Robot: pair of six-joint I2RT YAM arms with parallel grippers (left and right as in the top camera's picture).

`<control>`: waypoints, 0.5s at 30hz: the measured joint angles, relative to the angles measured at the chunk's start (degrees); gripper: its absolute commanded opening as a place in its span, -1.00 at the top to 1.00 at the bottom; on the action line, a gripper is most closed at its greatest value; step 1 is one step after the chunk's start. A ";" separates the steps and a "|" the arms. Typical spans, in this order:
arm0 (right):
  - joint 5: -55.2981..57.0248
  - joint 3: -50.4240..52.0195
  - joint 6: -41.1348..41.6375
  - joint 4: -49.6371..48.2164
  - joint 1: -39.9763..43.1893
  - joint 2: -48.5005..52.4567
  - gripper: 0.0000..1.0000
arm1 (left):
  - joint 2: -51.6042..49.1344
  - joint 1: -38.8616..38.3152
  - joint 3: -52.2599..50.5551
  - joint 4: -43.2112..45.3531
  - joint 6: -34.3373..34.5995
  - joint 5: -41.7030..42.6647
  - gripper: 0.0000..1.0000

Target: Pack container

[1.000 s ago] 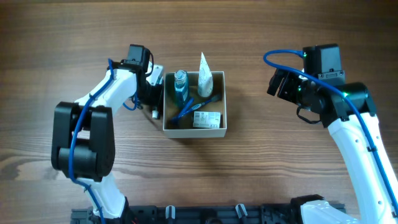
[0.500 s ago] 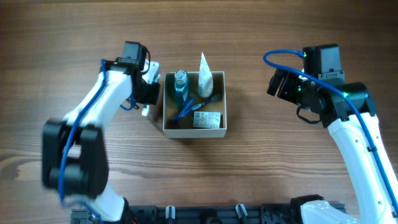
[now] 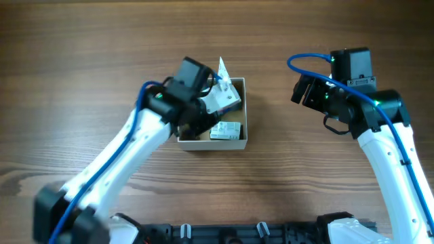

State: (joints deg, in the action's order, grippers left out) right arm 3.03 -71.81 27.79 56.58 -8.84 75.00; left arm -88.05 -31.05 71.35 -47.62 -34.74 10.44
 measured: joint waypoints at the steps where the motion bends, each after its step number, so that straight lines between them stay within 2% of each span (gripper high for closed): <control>1: 0.00 0.00 0.00 -0.02 0.00 0.00 -1.00 | -3.02 0.02 0.00 0.17 -0.37 0.00 0.53; 3: 0.00 0.00 0.00 -0.02 0.00 0.00 -1.00 | -7.93 -0.04 0.00 0.50 -1.05 0.13 -0.26; 4: 0.00 0.00 0.00 -0.02 0.00 0.00 -1.00 | -8.57 -0.04 -0.04 0.50 -1.22 0.15 -0.52; 5: -0.02 0.00 0.00 -0.02 0.00 0.00 -1.00 | -8.83 -0.04 -0.04 0.48 -1.31 0.20 -0.65; 8: 0.02 0.00 -2.29 -1.09 0.00 0.00 -1.00 | -8.04 -0.04 -0.04 0.52 -0.20 -0.15 -0.96; 9: 0.02 0.00 -4.20 -2.21 0.00 0.00 -0.99 | -7.08 -0.04 -0.04 0.46 1.57 -0.74 -1.00; 13: 0.79 0.09 -16.20 -13.05 0.00 0.00 -1.00 | 5.88 0.44 -0.04 0.20 12.70 -9.03 -1.00; 15: 0.20 0.13 -21.27 -17.92 0.00 0.07 -0.99 | 13.73 4.85 0.07 0.28 18.18 -14.01 -1.00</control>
State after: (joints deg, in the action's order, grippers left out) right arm 3.22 -71.68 6.52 38.65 -8.84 75.07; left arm -74.32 -26.20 71.42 -47.33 -16.56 -3.57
